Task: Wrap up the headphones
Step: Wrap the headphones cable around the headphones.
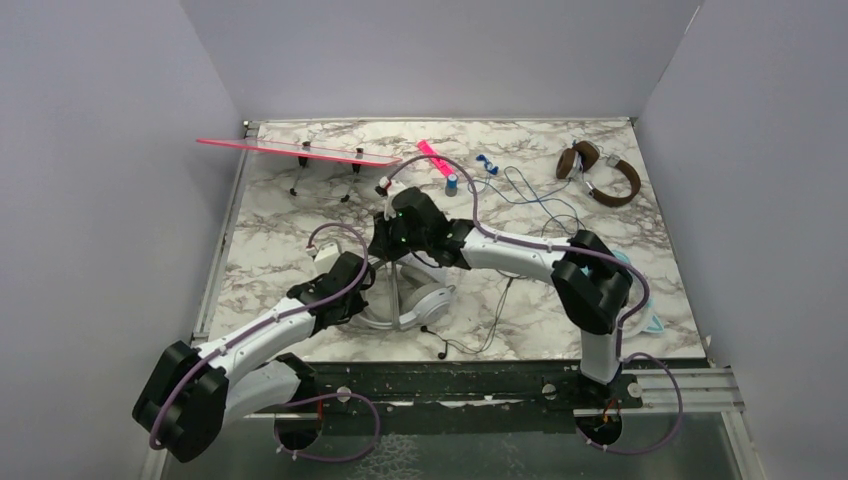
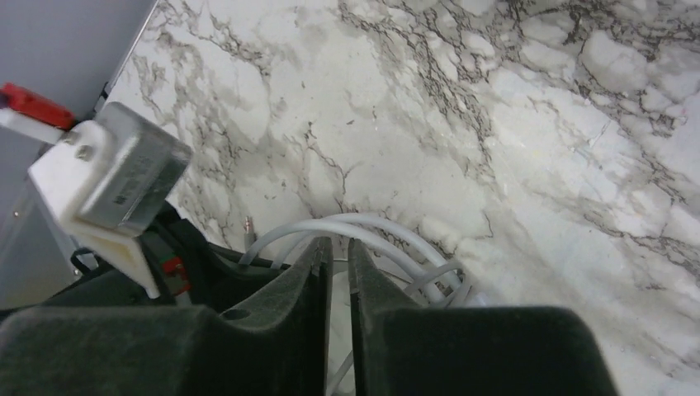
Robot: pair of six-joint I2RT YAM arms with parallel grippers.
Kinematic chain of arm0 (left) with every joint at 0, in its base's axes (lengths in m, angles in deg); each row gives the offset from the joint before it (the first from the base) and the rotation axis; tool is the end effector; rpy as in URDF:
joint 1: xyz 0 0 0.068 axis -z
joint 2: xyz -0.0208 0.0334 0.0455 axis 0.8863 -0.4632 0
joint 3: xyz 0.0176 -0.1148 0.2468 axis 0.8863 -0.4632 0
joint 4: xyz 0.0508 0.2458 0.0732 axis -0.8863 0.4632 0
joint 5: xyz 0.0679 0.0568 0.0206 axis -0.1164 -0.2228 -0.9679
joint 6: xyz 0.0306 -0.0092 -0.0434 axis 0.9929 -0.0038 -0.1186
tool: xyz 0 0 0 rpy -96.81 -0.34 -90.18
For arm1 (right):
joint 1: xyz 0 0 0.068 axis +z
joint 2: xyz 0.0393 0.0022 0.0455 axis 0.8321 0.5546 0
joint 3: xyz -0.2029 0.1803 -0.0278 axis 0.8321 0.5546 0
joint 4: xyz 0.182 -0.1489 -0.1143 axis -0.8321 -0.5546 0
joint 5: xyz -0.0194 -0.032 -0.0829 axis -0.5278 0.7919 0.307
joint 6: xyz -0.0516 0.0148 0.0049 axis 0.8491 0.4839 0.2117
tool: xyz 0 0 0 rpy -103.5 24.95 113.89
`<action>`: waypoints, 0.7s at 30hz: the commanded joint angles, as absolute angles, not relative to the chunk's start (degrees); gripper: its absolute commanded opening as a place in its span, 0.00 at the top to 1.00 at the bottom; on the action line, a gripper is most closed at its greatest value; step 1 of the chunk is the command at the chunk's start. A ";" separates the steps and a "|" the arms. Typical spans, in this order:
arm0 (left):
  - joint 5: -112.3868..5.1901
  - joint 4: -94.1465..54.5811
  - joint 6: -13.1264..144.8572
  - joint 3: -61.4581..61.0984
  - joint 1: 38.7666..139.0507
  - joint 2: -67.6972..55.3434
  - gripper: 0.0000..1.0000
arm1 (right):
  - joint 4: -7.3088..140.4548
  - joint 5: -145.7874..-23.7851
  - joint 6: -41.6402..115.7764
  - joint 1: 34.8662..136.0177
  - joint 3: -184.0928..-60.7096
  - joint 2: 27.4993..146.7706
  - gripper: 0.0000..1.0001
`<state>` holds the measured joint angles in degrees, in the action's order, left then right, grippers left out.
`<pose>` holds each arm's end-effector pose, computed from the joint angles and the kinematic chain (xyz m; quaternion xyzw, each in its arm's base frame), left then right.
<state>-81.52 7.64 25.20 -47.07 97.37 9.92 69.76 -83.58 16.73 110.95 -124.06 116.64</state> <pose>0.1517 -0.0914 0.1606 -0.1874 0.9327 -0.0603 0.3021 0.2541 0.3650 0.2206 -0.2331 0.8363 0.3602 0.3415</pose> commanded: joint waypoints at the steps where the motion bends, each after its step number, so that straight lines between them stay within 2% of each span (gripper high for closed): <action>1: -82.76 5.09 26.51 -46.13 97.31 9.04 0.96 | 56.85 -85.26 23.80 110.49 -129.22 111.48 0.67; 3: -82.69 4.94 27.03 -44.74 97.05 8.62 0.99 | 53.71 -89.27 26.56 110.00 -130.38 108.81 0.48; 4: -82.33 4.87 27.24 -43.98 97.04 8.58 1.00 | 51.30 -91.56 28.08 109.82 -131.82 107.95 0.43; 7: -81.37 4.97 28.30 -41.16 96.96 9.76 1.00 | 42.07 -91.68 31.22 109.67 -135.96 105.74 0.38; 12: -82.43 7.36 30.58 -33.58 96.91 14.65 1.00 | 37.52 -86.21 33.29 107.26 -132.98 94.29 0.29; 14: -82.78 8.34 31.54 -29.96 96.91 16.00 1.00 | 36.04 -82.42 33.88 105.37 -132.17 89.52 0.23; 18: -82.48 8.76 33.31 -23.15 96.77 17.07 1.00 | 33.88 -79.81 35.87 96.79 -131.45 81.93 0.16; 21: -82.26 8.87 34.71 -17.86 96.69 17.19 1.00 | 32.71 -83.06 36.07 86.69 -131.38 78.94 0.16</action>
